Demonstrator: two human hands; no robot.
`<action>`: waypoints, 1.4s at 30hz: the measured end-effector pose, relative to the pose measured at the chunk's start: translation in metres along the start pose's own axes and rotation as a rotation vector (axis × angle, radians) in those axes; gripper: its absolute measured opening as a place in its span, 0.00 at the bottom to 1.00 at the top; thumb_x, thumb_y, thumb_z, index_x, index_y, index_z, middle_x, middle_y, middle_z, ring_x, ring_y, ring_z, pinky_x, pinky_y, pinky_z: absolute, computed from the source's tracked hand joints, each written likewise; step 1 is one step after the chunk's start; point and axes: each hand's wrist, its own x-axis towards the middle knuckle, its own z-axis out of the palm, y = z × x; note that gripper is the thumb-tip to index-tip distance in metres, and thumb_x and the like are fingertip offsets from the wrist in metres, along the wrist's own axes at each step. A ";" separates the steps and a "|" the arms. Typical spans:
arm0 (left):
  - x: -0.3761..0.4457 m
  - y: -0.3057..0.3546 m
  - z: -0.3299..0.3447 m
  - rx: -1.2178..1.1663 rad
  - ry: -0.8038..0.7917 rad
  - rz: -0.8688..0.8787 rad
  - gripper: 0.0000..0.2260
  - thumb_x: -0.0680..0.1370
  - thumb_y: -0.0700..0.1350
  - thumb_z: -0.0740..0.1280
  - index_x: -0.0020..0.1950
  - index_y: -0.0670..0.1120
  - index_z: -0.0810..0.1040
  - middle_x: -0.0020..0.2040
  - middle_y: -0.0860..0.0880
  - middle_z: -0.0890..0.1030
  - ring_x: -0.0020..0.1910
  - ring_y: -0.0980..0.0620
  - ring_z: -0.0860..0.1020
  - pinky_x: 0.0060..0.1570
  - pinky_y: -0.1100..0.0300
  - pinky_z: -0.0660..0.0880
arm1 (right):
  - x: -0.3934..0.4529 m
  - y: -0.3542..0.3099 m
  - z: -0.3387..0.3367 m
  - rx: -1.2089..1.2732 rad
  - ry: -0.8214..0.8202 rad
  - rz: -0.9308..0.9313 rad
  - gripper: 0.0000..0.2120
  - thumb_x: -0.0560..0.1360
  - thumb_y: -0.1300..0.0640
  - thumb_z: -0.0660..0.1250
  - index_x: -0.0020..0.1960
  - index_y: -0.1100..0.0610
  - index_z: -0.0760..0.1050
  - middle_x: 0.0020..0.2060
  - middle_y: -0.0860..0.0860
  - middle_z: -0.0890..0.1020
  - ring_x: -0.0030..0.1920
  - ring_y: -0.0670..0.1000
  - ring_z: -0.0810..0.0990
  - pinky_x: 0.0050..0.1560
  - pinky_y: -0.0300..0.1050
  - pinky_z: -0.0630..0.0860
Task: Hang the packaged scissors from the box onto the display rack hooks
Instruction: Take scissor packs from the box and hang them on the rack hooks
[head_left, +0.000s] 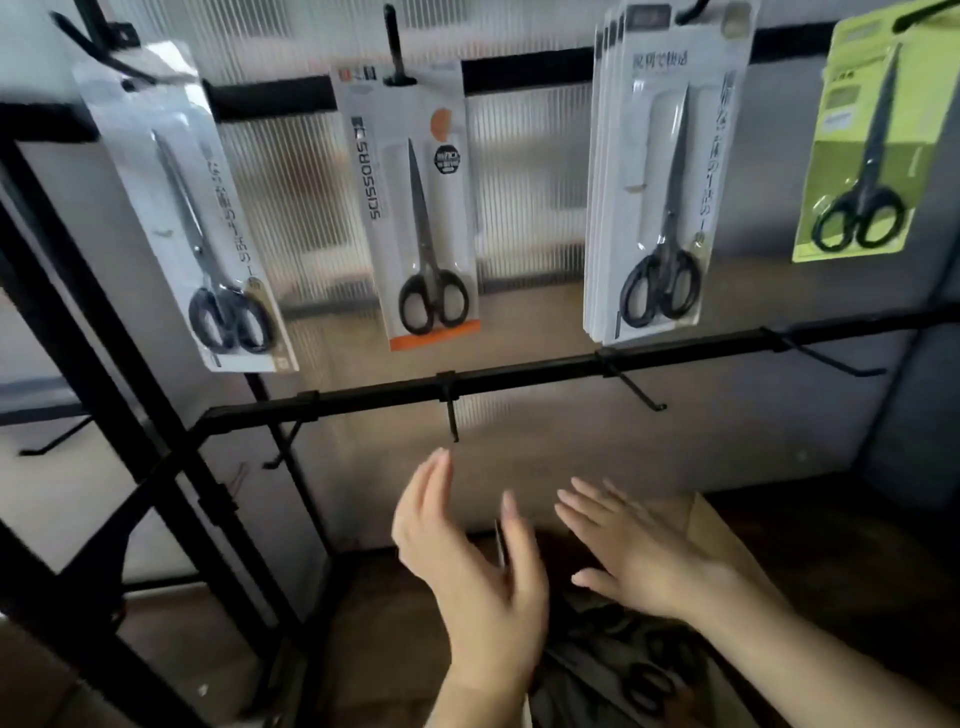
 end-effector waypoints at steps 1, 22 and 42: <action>-0.014 0.001 0.005 -0.022 -0.074 0.025 0.23 0.74 0.47 0.63 0.68 0.44 0.64 0.65 0.51 0.67 0.66 0.53 0.66 0.67 0.56 0.62 | -0.009 0.008 0.005 -0.027 -0.013 -0.015 0.35 0.80 0.43 0.56 0.78 0.58 0.46 0.77 0.49 0.45 0.77 0.51 0.39 0.72 0.45 0.35; -0.161 -0.076 0.104 0.589 -1.649 0.509 0.37 0.80 0.49 0.60 0.76 0.45 0.35 0.77 0.43 0.35 0.76 0.44 0.38 0.71 0.49 0.36 | -0.105 0.065 0.152 -0.003 -0.420 0.228 0.34 0.80 0.43 0.54 0.78 0.58 0.43 0.77 0.54 0.44 0.77 0.53 0.41 0.74 0.50 0.39; -0.176 -0.098 0.143 0.751 -2.026 0.667 0.42 0.74 0.51 0.67 0.77 0.45 0.42 0.74 0.45 0.59 0.72 0.41 0.56 0.72 0.46 0.51 | -0.114 0.060 0.222 0.284 -0.767 0.544 0.39 0.76 0.44 0.65 0.77 0.56 0.47 0.74 0.61 0.52 0.72 0.61 0.58 0.67 0.55 0.67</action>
